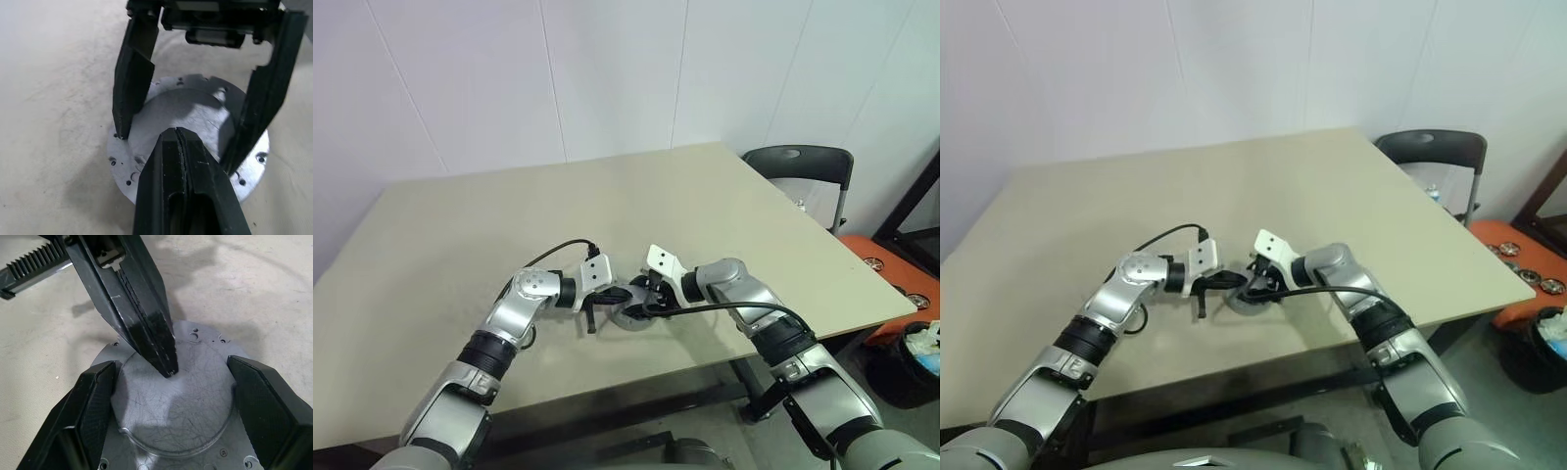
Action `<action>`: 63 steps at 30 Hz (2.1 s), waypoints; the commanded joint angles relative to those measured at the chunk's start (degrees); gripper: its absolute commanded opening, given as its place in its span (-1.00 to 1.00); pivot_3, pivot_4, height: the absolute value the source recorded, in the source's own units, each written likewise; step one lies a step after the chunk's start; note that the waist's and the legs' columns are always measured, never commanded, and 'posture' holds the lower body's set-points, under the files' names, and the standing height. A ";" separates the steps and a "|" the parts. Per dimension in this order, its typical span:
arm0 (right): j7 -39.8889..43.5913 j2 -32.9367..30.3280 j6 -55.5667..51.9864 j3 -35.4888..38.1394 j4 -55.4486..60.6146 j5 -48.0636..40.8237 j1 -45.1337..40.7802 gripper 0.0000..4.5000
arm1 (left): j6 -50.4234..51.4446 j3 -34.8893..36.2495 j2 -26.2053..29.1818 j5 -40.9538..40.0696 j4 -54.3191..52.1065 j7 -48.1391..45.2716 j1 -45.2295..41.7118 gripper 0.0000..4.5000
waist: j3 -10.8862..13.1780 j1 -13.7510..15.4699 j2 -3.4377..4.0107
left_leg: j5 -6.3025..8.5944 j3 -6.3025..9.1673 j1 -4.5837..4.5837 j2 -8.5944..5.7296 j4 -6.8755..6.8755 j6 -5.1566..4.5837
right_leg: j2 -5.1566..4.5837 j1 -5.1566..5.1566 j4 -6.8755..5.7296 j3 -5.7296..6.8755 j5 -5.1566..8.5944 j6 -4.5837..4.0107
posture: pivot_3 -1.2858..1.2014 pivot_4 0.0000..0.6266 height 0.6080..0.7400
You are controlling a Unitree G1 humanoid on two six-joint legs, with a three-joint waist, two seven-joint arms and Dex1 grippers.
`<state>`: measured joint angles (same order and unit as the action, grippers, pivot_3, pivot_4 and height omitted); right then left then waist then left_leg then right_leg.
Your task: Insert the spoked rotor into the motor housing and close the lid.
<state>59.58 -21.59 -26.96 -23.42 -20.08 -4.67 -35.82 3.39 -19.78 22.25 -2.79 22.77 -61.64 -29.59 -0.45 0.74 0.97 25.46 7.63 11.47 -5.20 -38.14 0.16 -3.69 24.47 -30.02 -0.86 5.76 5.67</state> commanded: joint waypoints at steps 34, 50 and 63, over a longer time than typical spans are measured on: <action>-5.46 -1.12 -45.80 18.69 1.95 -18.34 1.25 0.99 | 2.72 -3.61 1.29 4.30 1.32 -2.54 1.92 -1.00 | 0.14 -0.09 -0.03 | 0.13 0.03 0.01 0.10 0.03 -0.04 | 0.02 0.06 -0.04 0.00 0.20 0.14 | 0.03 -1.00 1.00; -19.25 23.26 -48.00 28.24 -8.10 -22.07 -9.17 0.99 | -1.49 -3.96 5.74 9.83 10.69 -3.22 -4.91 -1.00 | 0.24 -6.52 0.02 | 0.18 0.29 -0.05 0.23 0.06 0.15 | 0.70 0.52 -0.41 -0.26 0.13 0.09 | 0.03 -1.00 1.00; -18.60 22.48 -46.65 32.46 -15.23 -23.31 -11.30 0.99 | -0.59 -3.04 5.94 9.30 9.33 -7.87 -4.96 -1.00 | 0.35 -7.61 0.20 | 0.39 0.34 -0.01 0.80 0.08 0.73 | 1.26 1.03 -1.01 -0.31 0.31 -0.74 | 0.03 -1.00 1.00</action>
<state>39.79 -0.72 -75.04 6.88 -35.87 -24.13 -43.74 0.93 -19.29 28.25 4.81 29.83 -66.54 -37.64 -0.11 -6.87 1.16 25.85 7.96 11.46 -4.41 -38.07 0.90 -2.44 25.50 -31.03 -1.17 6.07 4.92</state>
